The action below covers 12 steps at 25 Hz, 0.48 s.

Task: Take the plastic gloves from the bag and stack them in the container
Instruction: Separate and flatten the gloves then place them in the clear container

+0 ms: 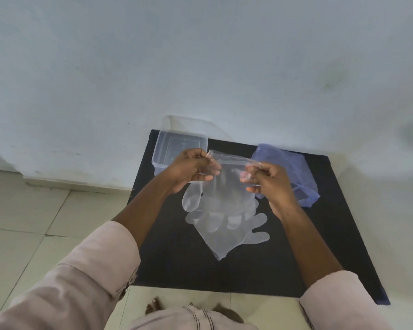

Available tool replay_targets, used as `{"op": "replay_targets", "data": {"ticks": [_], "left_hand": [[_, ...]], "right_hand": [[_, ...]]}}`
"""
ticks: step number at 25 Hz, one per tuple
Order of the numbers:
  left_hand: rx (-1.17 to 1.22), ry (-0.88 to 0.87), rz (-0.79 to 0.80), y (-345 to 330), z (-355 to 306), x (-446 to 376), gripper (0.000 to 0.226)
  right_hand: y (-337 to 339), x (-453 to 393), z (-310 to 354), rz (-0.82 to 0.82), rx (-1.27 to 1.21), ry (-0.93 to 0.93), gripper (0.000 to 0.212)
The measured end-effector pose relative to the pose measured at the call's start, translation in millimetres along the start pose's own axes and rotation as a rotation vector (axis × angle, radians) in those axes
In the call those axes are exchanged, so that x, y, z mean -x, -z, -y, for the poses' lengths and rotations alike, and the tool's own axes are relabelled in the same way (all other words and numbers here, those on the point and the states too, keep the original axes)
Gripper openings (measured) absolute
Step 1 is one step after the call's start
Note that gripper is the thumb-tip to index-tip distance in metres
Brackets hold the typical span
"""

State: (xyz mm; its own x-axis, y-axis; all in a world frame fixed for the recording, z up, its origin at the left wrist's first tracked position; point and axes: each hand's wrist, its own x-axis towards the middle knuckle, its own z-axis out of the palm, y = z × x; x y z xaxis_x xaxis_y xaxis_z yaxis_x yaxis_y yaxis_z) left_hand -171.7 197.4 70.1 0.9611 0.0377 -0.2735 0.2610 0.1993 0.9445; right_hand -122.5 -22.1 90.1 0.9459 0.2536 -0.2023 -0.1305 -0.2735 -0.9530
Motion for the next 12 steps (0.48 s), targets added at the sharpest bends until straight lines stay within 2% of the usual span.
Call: {"op": "replay_targets", "data": {"ticks": [4,8,12], "left_hand": [[0.004,0.010,-0.015,27,6,9,0.003],[-0.015,-0.002,-0.054,45,1,13,0.023],[-0.039,0.012,-0.112,61,-5,7,0.022]], "right_hand": [[-27,3,4,0.028,-0.014,-0.030,0.018],[-48,-4,12,0.055,-0.054,-0.046,0.017],[-66,-20,15,0.057,-0.136,-0.038,0.016]]}}
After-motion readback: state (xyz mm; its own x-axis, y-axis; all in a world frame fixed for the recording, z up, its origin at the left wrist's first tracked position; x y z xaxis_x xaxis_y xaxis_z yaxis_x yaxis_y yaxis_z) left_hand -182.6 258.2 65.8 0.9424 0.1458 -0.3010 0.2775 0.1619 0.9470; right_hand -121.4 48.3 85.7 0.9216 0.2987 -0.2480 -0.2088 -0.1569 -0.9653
